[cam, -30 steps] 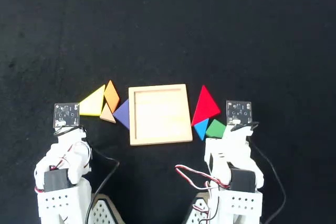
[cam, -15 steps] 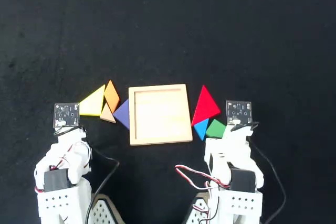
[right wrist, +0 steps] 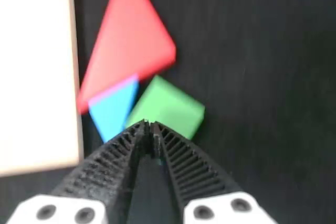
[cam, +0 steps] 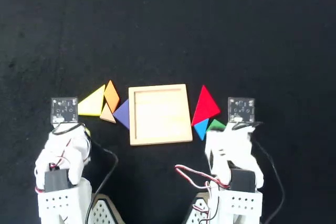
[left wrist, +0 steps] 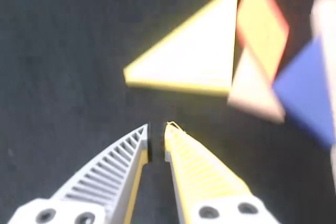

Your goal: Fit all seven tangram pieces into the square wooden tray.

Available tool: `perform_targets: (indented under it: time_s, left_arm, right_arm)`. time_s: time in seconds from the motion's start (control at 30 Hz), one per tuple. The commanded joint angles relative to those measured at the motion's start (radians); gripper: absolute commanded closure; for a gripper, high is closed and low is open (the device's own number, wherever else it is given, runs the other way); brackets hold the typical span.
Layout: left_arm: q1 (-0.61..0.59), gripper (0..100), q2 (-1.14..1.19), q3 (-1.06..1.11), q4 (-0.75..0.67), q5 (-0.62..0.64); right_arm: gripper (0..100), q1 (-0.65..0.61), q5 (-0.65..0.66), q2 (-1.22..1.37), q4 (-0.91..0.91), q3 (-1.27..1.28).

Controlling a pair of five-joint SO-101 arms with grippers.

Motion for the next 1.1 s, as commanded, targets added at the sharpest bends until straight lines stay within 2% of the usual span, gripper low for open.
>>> perform_targets:
  time_s: [0.0,0.13,0.2,0.33,0.4,0.47,0.6,0.73,0.93,1.07]
  left_arm:
    - [-0.008,94,-0.061,-0.096,-0.124,0.005]
    - [0.031,93,-0.068,-0.113,-0.094,0.003]
    - [0.053,93,-0.066,-0.114,-0.084,0.002]
    - [0.067,93,-0.066,-0.128,-0.132,-0.055]
    - [0.074,93,-0.066,-0.153,-0.196,-0.035]
    - [0.079,93,-0.063,-0.2,-0.229,0.009]
    - [0.133,93,-0.054,-0.294,-0.23,0.123]
    - [0.226,93,0.06,-0.305,-0.238,0.126]
    - [0.182,93,0.474,-0.446,-0.233,0.129]
    - [0.16,93,0.815,-0.549,-0.276,0.132]
  right_arm:
    - [98.7,-0.012,-0.002,-0.002,-0.267,-0.002]
    - [98.7,-0.008,0.002,-0.002,-0.479,-0.004]
    - [98.7,-0.008,0.057,-0.001,-0.522,-0.004]
    - [98.7,-0.006,0.321,-0.001,-0.514,-0.002]
    - [98.7,-0.008,0.454,-0.001,-0.488,-0.005]
    - [98.7,-0.014,0.534,-0.001,-0.465,-0.005]
    - [98.7,-0.012,0.505,-0.001,-0.448,-0.027]
    - [98.7,-0.015,0.411,0.008,-0.295,-0.171]
    - [98.7,-0.017,0.381,0.012,-0.075,-0.415]
    - [98.7,-0.017,0.376,0.104,-0.063,-0.452]
